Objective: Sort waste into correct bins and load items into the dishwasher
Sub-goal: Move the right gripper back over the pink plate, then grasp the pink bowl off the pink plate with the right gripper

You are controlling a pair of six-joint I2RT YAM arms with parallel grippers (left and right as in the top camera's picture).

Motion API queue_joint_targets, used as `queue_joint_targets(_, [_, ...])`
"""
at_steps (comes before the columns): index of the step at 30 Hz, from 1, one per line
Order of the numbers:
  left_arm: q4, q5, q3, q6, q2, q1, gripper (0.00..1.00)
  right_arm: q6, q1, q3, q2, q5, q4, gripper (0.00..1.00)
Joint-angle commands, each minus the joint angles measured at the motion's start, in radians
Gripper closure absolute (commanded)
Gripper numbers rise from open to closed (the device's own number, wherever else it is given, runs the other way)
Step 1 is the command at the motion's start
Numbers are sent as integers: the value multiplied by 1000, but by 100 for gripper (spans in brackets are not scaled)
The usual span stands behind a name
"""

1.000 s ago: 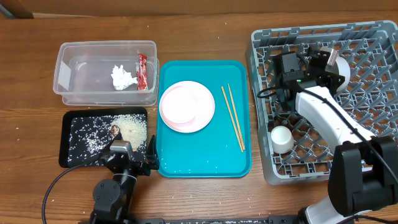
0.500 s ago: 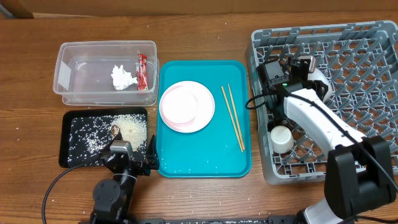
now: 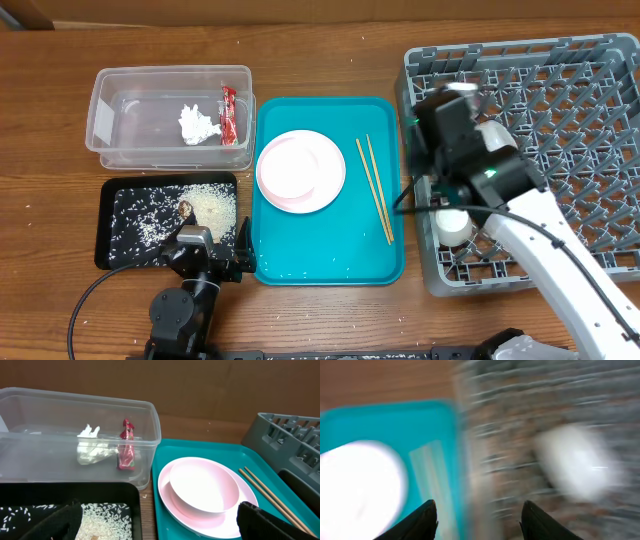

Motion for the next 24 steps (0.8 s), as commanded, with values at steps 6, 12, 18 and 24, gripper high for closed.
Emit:
queue_joint_targets(6, [4,8,-5,-10,-11,6,0,43,146,-23,216,-412,190,44])
queue_joint_targets(12, [4,8,-5,-10,-11,6,0,139,162,-23,399,-423,352,48])
queue_joint_targets(18, [4,8,-5,-10,-11,6,0,150,169,-23,531,-479,473,63])
queue_joint_targets(24, [4,8,-5,-10,-11,6,0,167,169,-23,553,-444,469,96])
